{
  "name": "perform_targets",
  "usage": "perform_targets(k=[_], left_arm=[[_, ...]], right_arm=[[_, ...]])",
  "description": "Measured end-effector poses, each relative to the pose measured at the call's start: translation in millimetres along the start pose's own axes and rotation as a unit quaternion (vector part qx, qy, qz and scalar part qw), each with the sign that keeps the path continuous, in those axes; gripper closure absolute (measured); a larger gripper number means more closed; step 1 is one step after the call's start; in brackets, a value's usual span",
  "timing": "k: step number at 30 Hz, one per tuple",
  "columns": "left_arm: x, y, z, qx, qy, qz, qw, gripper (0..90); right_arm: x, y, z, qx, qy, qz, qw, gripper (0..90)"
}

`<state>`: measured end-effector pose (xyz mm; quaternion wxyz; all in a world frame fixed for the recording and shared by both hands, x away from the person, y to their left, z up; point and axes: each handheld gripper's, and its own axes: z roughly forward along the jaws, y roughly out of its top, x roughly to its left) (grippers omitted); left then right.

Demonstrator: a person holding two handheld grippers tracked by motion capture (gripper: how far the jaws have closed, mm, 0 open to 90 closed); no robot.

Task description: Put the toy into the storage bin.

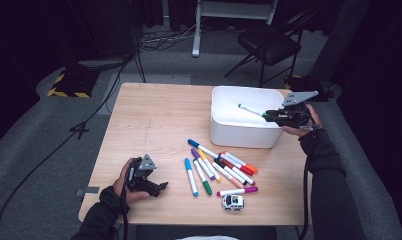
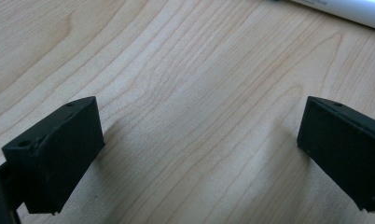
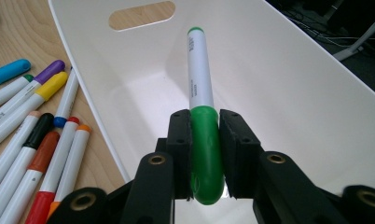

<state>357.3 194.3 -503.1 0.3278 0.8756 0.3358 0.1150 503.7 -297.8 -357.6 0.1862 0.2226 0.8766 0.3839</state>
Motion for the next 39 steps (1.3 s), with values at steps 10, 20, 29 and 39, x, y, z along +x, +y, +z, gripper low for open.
perform_targets(k=[10,20,29,39], left_arm=[[0.0,0.0,0.1,0.000,-0.001,-0.001,1.0000,0.5],[-0.1,0.0,0.1,0.000,-0.001,-0.001,1.0000,0.6],[0.0,0.0,0.0,0.000,0.000,0.000,1.0000,0.6],[-0.1,0.0,0.1,0.000,-0.001,-0.001,1.0000,0.6]], right_arm=[[-1.7,-5.1,4.8,0.014,0.005,0.010,0.9998,75.2],[-2.5,-10.6,0.8,0.004,-0.003,0.022,0.9997,71.5],[9.3,-8.4,-16.7,-0.047,0.004,0.017,0.9988,67.5],[44.0,-16.4,-31.9,-0.091,0.026,-0.006,0.9955,61.5]])
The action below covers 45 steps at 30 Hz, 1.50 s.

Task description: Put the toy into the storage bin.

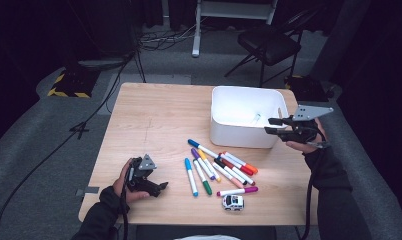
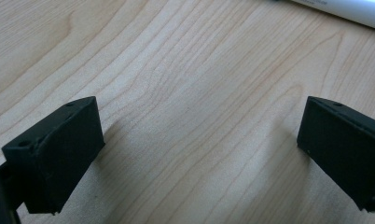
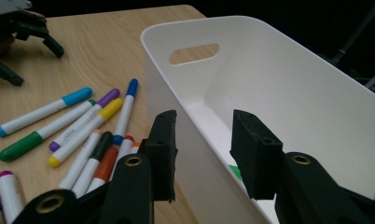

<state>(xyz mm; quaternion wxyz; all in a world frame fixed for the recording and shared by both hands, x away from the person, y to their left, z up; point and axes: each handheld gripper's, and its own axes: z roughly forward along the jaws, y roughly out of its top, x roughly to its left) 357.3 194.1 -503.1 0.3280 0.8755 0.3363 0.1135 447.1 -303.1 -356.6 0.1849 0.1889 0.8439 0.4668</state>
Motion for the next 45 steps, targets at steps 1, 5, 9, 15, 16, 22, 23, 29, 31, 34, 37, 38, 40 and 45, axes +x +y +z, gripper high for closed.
perform_targets(k=[1,5,9,15,16,22,23,29,31,34,37,38,40,45], left_arm=[[0.1,0.0,-0.1,0.000,0.001,0.001,1.0000,0.6],[0.0,0.0,0.0,0.000,0.000,0.000,1.0000,0.6],[0.0,0.0,0.0,0.000,0.000,0.000,1.0000,0.6],[0.0,0.0,0.0,0.000,0.000,0.000,1.0000,0.5],[0.0,0.0,0.0,0.000,0.000,0.000,1.0000,0.6],[0.1,0.0,-0.1,0.000,0.000,0.000,1.0000,0.6],[0.1,0.0,0.0,0.000,0.000,0.000,1.0000,0.6],[0.0,0.0,-0.1,0.000,0.001,0.000,1.0000,0.6],[0.1,0.0,-0.1,0.000,0.000,0.000,1.0000,0.6],[0.0,0.0,0.0,0.000,0.000,0.000,1.0000,0.6],[0.0,0.0,0.0,0.000,0.001,0.000,1.0000,0.6],[0.1,0.0,-0.1,0.000,0.002,0.001,1.0000,0.5],[0.0,0.0,-0.1,0.000,0.000,0.000,1.0000,0.6],[0.0,0.0,0.0,0.000,0.000,0.000,1.0000,0.6]], right_arm=[[4.1,-0.8,-2.5,-0.009,0.007,-0.002,0.9999,61.4],[23.0,-10.1,-5.5,-0.023,0.021,-0.012,0.9994,61.3],[39.5,-27.7,0.0,-0.017,0.040,-0.011,0.9990,61.4],[53.9,-58.2,23.9,0.020,0.059,-0.005,0.9980,61.7],[54.9,-62.8,28.2,0.023,0.064,-0.004,0.9977,61.8],[60.7,-79.4,53.1,0.066,0.072,-0.002,0.9952,62.8],[60.7,-81.2,55.9,0.067,0.069,-0.001,0.9954,63.2],[57.8,-90.6,59.4,0.071,0.067,0.012,0.9951,63.4],[54.5,-89.9,52.0,0.060,0.050,0.012,0.9969,63.3],[38.7,-92.9,30.2,0.033,0.024,0.037,0.9985,62.0],[30.4,-96.6,18.5,0.026,0.001,0.049,0.9985,60.6],[26.4,-98.1,12.9,0.020,-0.010,0.056,0.9982,59.4],[18.3,-99.6,1.4,0.007,-0.032,0.072,0.9969,57.4],[5.9,-94.8,-14.1,-0.014,-0.075,0.092,0.9928,50.6]])
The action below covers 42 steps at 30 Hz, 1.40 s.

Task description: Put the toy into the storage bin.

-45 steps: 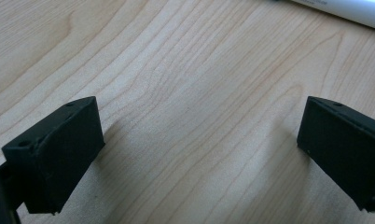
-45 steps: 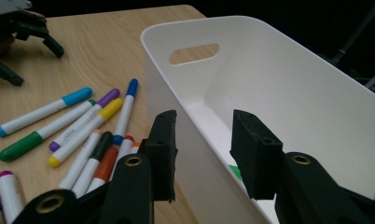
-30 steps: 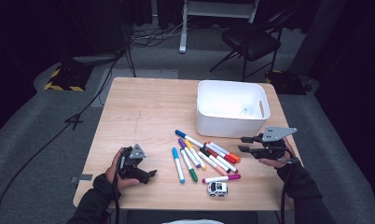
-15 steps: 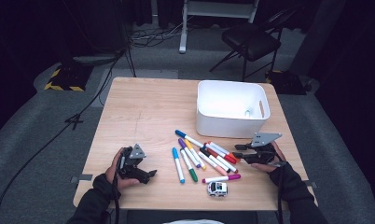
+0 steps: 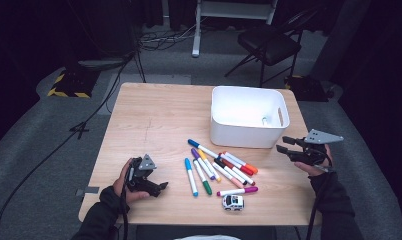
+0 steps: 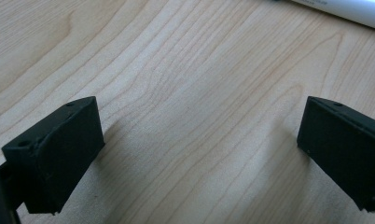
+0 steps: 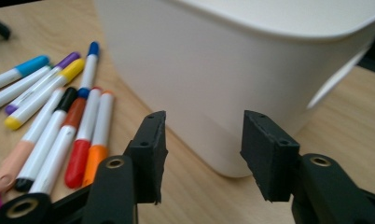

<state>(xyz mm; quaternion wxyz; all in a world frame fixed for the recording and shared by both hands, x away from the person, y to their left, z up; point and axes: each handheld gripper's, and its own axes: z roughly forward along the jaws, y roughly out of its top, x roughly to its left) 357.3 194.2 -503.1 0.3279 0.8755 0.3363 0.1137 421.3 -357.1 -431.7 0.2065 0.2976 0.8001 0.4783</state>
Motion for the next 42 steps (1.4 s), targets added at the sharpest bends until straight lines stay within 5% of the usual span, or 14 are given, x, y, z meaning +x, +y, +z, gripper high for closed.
perform_targets(k=[9,18,22,26,32,42], left_arm=[[0.0,0.0,0.1,0.000,0.000,0.000,1.0000,0.6],[0.0,0.0,0.0,0.000,0.000,0.000,1.0000,0.6],[0.0,0.0,0.0,0.000,0.000,0.000,1.0000,0.5],[0.0,-0.1,0.0,0.000,0.000,0.000,1.0000,0.5],[0.0,0.0,0.0,0.000,0.000,0.000,1.0000,0.6],[0.0,-0.1,0.0,-0.001,0.002,0.001,1.0000,0.6]], right_arm=[[-4.2,19.4,-12.2,-0.016,-0.038,0.007,0.9991,38.5],[-17.1,47.7,-23.4,-0.060,-0.093,0.031,0.9934,32.0],[-24.6,58.4,-15.8,-0.058,-0.102,0.046,0.9921,32.3],[-30.5,62.7,-0.3,-0.027,-0.119,0.049,0.9913,32.4],[-37.9,57.6,21.4,0.009,-0.105,0.077,0.9914,32.5],[-35.1,55.9,27.9,0.012,-0.071,0.113,0.9909,35.9]])
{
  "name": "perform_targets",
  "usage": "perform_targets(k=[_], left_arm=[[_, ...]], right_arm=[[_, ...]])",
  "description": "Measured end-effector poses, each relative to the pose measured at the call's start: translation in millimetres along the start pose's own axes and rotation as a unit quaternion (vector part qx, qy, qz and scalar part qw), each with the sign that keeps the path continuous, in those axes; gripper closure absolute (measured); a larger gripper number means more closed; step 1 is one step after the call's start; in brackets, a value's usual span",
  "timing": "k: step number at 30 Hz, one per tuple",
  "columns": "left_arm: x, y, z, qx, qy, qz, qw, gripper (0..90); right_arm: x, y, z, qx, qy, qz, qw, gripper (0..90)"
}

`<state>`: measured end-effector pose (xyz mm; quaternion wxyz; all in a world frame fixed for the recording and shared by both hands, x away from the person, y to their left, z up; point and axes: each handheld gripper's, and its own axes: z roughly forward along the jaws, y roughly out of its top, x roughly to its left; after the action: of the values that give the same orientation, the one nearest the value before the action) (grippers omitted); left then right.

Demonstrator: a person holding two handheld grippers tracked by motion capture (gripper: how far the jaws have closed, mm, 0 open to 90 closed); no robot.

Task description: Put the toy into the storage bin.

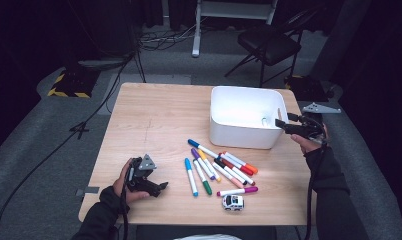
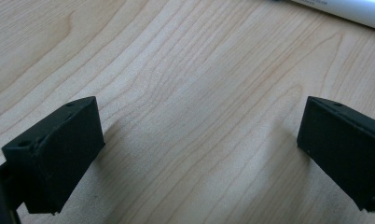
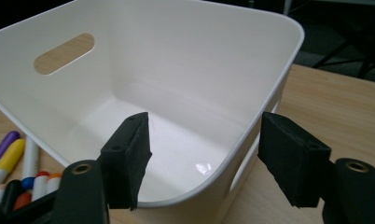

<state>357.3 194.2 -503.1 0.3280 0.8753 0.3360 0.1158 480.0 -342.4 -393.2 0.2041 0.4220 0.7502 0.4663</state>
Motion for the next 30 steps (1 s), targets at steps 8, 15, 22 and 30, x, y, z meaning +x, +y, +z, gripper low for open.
perform_targets(k=[8,15,22,30], left_arm=[[-0.1,0.0,0.0,0.000,0.000,0.000,1.0000,0.6],[-0.8,-0.3,0.3,0.001,-0.004,-0.005,1.0000,0.6],[-1.1,-0.3,0.3,0.000,-0.003,-0.007,1.0000,0.6],[-1.4,-0.4,0.2,0.001,-0.003,-0.008,1.0000,0.6]], right_arm=[[19.2,-2.6,-1.5,0.010,0.014,0.001,0.9998,34.7],[37.6,-3.3,-5.0,0.019,0.013,-0.017,0.9996,31.5],[44.3,-6.3,-22.2,-0.004,0.019,-0.044,0.9989,30.2],[49.4,-20.2,-53.1,-0.044,0.045,-0.057,0.9963,30.1]])
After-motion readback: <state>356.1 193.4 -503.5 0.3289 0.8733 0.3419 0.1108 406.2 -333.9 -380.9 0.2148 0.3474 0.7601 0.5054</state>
